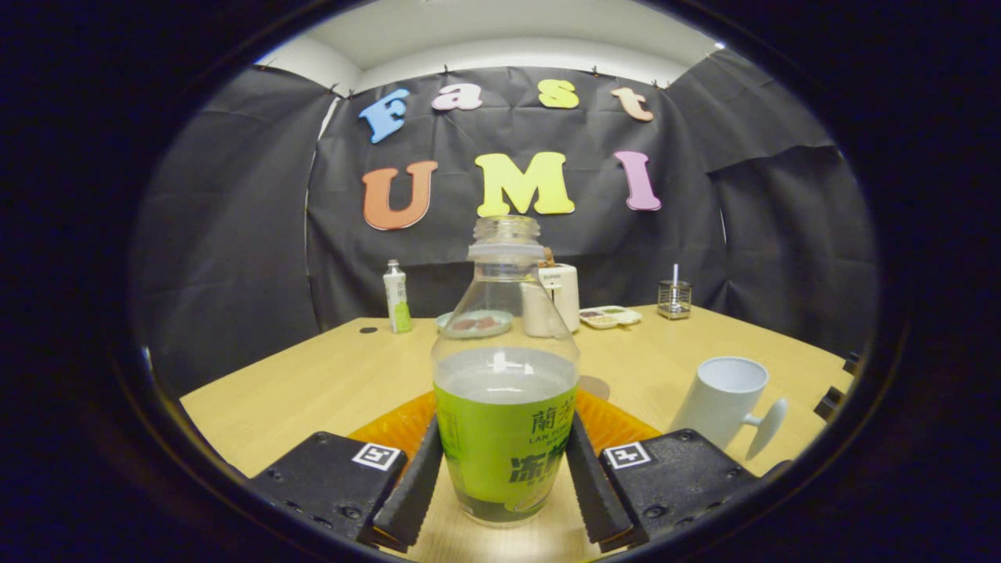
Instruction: Take the bottle from table, then pour the juice into the cup, finally place the bottle on the coaster
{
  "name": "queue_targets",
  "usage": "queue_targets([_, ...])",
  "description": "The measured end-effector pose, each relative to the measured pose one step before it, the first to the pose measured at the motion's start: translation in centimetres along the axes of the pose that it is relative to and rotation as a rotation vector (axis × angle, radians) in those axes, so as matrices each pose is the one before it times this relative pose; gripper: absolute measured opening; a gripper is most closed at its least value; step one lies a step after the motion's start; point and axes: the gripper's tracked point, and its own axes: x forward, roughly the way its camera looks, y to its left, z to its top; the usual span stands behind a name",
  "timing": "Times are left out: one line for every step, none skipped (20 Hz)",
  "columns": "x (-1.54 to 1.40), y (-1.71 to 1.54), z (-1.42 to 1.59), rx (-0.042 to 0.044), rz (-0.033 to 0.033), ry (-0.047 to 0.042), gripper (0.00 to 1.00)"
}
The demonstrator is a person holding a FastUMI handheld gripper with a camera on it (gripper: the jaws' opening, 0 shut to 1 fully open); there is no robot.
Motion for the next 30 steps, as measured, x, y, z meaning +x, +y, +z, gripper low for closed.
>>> queue_targets([-0.096, 0.261, -0.030, 0.00723, 0.00391, 0.00645, 0.80])
queue_targets([-0.058, 0.209, -0.041, -0.00274, 0.00249, 0.01611, 0.80])
queue_targets([-0.045, 0.578, -0.186, -0.00363, 0.01201, 0.01616, 0.80])
queue_targets([0.015, 0.494, 0.243, 0.00242, 0.01570, 0.00843, 0.80])
queue_targets([-0.120, 0.562, 0.238, 0.01464, 0.02070, 0.00336, 0.80])
queue_targets([-0.107, 0.528, 0.174, 0.02118, 0.02338, 0.00498, 0.80])
queue_targets([-0.116, 0.446, 0.134, 0.02457, 0.02333, -0.00034, 0.80])
queue_targets([-0.015, 0.346, 0.239, 0.03471, 0.02676, 0.00367, 0.80])
queue_targets([0.081, 0.280, 0.174, 0.03531, 0.02628, -0.00114, 0.80])
queue_targets([0.068, 0.098, -0.004, 0.02596, 0.01860, 0.01106, 0.80])
queue_targets([0.093, -0.132, -0.226, 0.02920, 0.01314, 0.01359, 0.80])
queue_targets([-0.077, -0.208, 0.073, 0.02585, 0.00494, 0.00912, 0.80])
queue_targets([-0.189, -0.282, 0.206, 0.02260, -0.00090, 0.00487, 0.80])
queue_targets([-0.236, -0.248, 0.413, 0.02043, -0.00390, -0.00161, 0.80])
queue_targets([-0.267, -0.072, 0.466, 0.02168, 0.00001, -0.00735, 0.80])
queue_targets([-0.312, -0.039, 0.520, 0.02500, 0.00905, -0.00565, 0.80])
queue_targets([-0.227, 0.181, 0.453, 0.02827, 0.01506, -0.00551, 0.80])
queue_targets([-0.222, 0.095, 0.403, 0.03270, 0.01659, -0.00180, 0.80])
queue_targets([-0.118, -0.189, 0.343, 0.03680, 0.00685, -0.00385, 0.80])
queue_targets([-0.094, -0.229, 0.286, 0.03674, 0.00153, -0.00194, 0.80])
queue_targets([-0.042, -0.244, 0.271, 0.03930, 0.00168, -0.00303, 0.80])
queue_targets([-0.104, -0.128, 0.252, 0.04047, 0.00547, -0.00072, 0.80])
queue_targets([-0.069, 0.133, 0.179, 0.03507, 0.01237, 0.00161, 0.80])
queue_targets([-0.056, 0.185, -0.013, 0.02428, 0.01305, 0.00349, 0.80])
queue_targets([0.083, -0.016, 0.167, 0.01943, 0.00456, 0.00227, 0.80])
queue_targets([0.037, -0.189, 0.402, 0.01973, 0.00070, -0.00472, 0.80])
queue_targets([-0.118, -0.167, 0.165, 0.02771, 0.00582, 0.00025, 0.80])
queue_targets([-0.051, -0.057, 0.395, 0.04273, 0.00948, -0.00327, 0.80])
queue_targets([0.009, 0.120, 0.427, 0.03577, 0.01430, -0.00383, 0.80])
queue_targets([0.173, 0.087, 0.493, 0.03891, 0.01372, -0.00580, 0.80])
